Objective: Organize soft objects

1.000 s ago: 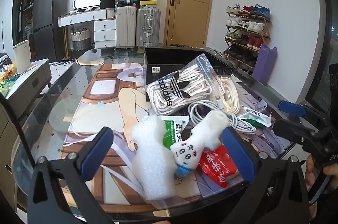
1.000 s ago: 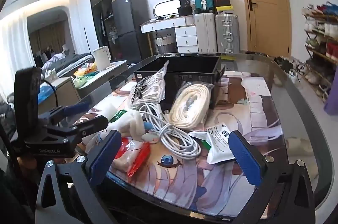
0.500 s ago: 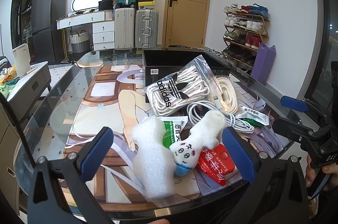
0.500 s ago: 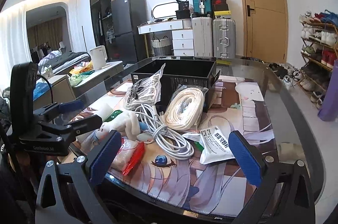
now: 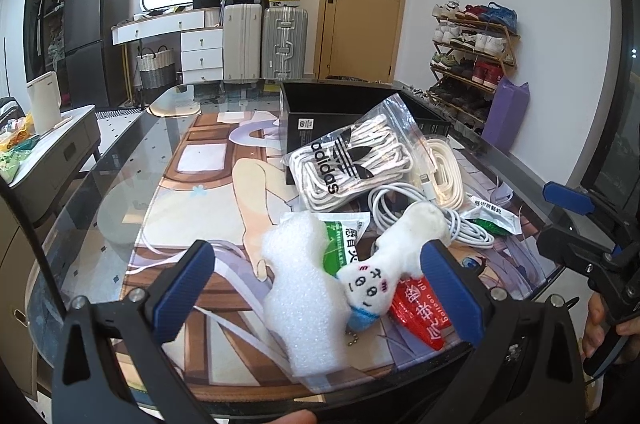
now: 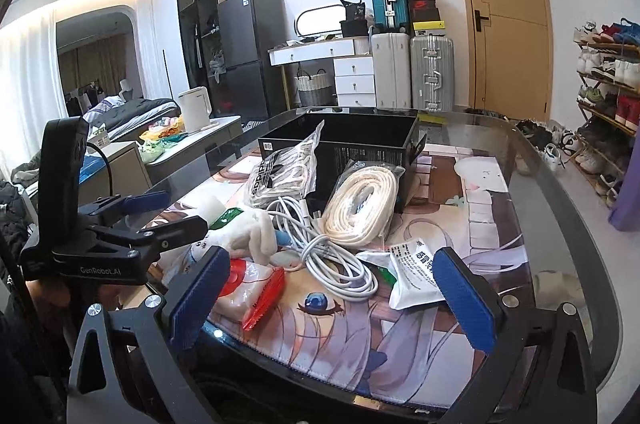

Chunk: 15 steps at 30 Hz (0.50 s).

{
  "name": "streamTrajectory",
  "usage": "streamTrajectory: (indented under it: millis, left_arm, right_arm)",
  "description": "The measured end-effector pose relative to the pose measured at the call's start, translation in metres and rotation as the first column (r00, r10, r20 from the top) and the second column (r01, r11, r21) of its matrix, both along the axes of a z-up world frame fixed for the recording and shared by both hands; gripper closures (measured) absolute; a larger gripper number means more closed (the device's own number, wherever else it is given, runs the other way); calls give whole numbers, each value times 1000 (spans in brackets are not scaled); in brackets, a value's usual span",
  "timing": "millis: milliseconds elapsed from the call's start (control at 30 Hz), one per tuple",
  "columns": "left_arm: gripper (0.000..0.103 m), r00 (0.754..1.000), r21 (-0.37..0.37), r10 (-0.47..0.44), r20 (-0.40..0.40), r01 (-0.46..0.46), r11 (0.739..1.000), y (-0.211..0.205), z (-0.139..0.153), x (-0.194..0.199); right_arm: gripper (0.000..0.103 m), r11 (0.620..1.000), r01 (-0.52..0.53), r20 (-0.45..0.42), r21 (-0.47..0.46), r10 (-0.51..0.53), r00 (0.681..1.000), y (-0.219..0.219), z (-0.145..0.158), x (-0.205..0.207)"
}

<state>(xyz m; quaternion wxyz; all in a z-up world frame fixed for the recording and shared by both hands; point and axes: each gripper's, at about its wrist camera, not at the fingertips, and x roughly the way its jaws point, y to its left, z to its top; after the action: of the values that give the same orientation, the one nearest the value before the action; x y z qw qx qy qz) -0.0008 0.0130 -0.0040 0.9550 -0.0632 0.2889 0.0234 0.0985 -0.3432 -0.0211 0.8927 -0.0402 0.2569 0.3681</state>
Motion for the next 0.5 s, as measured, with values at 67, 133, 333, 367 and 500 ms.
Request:
streamTrajectory:
  millis: [67, 133, 333, 367, 500]
  left_arm:
    - [0, 1000, 3, -7, 0, 7, 1000, -1, 0, 0]
    - [0, 1000, 9, -9, 3, 9, 1000, -2, 0, -1]
    - [0, 1000, 15, -9, 2, 9, 1000, -3, 0, 0]
    - [0, 1000, 15, -9, 2, 9, 1000, -3, 0, -1]
    - [0, 1000, 15, -8, 2, 8, 1000, -3, 0, 0]
  right_arm:
    - [0, 1000, 1, -6, -1, -1, 1000, 0, -2, 1]
    - [0, 1000, 2, -11, -6, -2, 1000, 0, -4, 2]
    - [0, 1000, -9, -36, -26, 8, 999, 2, -8, 5]
    - [0, 999, -9, -39, -30, 8, 999, 3, -8, 5]
    - [0, 999, -11, -44, -38, 10, 999, 4, -10, 6]
